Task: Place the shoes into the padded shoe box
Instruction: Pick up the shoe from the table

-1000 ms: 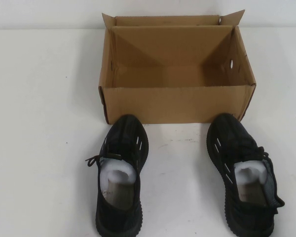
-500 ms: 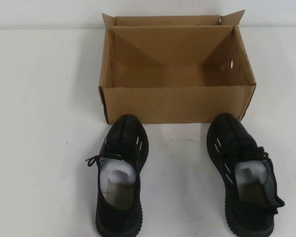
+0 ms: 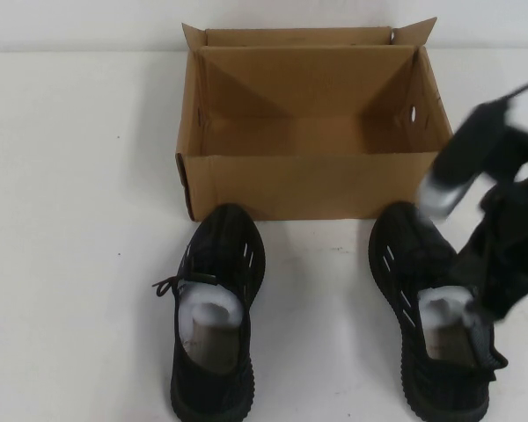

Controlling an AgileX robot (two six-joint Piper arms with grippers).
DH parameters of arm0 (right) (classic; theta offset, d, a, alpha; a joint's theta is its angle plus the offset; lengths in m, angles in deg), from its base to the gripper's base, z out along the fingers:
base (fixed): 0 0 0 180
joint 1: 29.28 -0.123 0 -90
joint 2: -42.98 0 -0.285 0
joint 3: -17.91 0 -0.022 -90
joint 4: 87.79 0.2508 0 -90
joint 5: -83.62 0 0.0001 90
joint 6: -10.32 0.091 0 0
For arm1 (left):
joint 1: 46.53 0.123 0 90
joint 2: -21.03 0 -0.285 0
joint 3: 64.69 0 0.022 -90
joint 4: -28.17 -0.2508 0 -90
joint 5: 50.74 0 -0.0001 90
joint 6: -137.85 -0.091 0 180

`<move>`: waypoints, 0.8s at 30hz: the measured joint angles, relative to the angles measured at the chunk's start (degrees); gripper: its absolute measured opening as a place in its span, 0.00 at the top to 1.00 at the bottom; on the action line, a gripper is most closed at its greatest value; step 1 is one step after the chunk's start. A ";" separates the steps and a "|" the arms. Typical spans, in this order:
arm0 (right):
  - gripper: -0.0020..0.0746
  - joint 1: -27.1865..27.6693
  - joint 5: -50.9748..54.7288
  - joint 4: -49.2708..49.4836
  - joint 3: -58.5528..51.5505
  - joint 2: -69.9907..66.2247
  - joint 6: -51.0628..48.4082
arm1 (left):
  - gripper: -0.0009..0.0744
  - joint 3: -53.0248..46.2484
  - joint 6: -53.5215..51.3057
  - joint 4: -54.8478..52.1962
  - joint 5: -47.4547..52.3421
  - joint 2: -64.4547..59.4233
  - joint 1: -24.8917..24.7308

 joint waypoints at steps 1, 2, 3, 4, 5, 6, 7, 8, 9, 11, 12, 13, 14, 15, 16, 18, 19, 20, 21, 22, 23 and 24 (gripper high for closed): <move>0.98 -1.37 0.27 -2.06 0.15 0.02 -1.56 | 0.99 0.00 0.00 0.00 0.00 0.00 0.00; 0.97 -1.91 0.27 -3.18 0.15 0.02 -2.94 | 0.99 0.00 0.00 0.00 0.00 0.00 0.00; 0.96 -2.17 0.40 -3.56 0.15 0.02 -4.78 | 0.99 0.00 0.00 0.00 0.00 0.00 0.00; 0.93 -2.17 0.49 -3.61 0.15 0.02 -6.47 | 0.99 0.00 0.00 0.00 0.00 0.00 0.00; 0.88 -2.17 0.49 -3.61 0.15 -0.25 -8.18 | 0.99 0.00 0.00 0.00 0.00 0.00 0.00; 0.83 -2.17 0.27 -3.76 0.15 -0.36 -9.08 | 0.99 0.00 0.00 0.00 0.00 0.00 0.00; 0.77 -2.17 -0.24 -4.01 0.15 -0.65 -9.39 | 0.99 0.00 0.00 0.00 0.00 0.00 0.00; 0.70 -2.17 -1.09 -4.19 0.15 -0.93 -9.39 | 0.99 0.00 0.00 0.00 0.00 0.00 0.00; 0.64 -2.17 -1.71 -4.72 0.15 -1.43 -9.72 | 0.99 0.00 0.00 0.00 0.00 0.00 0.00; 0.54 -2.17 -2.62 -6.65 0.15 -2.48 -12.54 | 0.99 0.00 0.00 0.00 0.00 0.00 0.00; 0.53 -2.17 -2.74 -7.32 0.15 -2.94 -13.78 | 0.99 0.00 0.00 0.00 0.00 0.00 0.00; 0.53 -1.72 -2.74 -7.46 0.15 -3.81 -15.17 | 0.99 0.00 0.00 0.00 0.00 0.00 0.00; 0.53 -1.06 -2.74 -6.64 0.15 -4.53 -16.39 | 0.99 0.00 0.00 0.00 0.00 0.00 0.00; 0.53 -0.56 -2.74 -5.47 0.15 -5.01 -17.44 | 0.99 0.00 0.00 0.00 0.00 0.00 0.00; 0.53 0.05 -2.74 -4.45 0.15 -5.84 -18.75 | 0.99 0.00 0.00 0.00 0.00 0.00 0.00; 0.53 0.88 -2.88 -3.61 0.15 -7.08 -20.26 | 0.99 0.00 0.00 0.00 0.00 0.00 0.00; 0.53 1.19 -3.16 -3.28 0.15 -7.62 -20.53 | 0.99 0.00 0.00 0.00 0.00 0.00 0.00; 0.53 1.18 -3.40 -3.27 0.15 -8.23 -21.02 | 0.99 0.00 0.00 0.00 0.00 0.00 0.00; 0.53 1.33 -3.69 -3.27 0.15 -8.66 -21.14 | 0.99 0.00 0.00 0.00 0.00 0.00 0.00; 0.53 1.75 -3.82 -3.45 0.15 -9.27 -21.14 | 0.99 0.00 0.00 0.00 0.00 0.00 0.00; 0.54 2.26 -3.95 -3.78 0.15 -9.89 -21.14 | 0.99 0.00 0.00 0.00 0.00 0.00 0.00; 0.54 2.68 -4.16 -4.28 0.15 -10.50 -21.02 | 0.99 0.00 0.00 0.00 0.00 0.00 0.00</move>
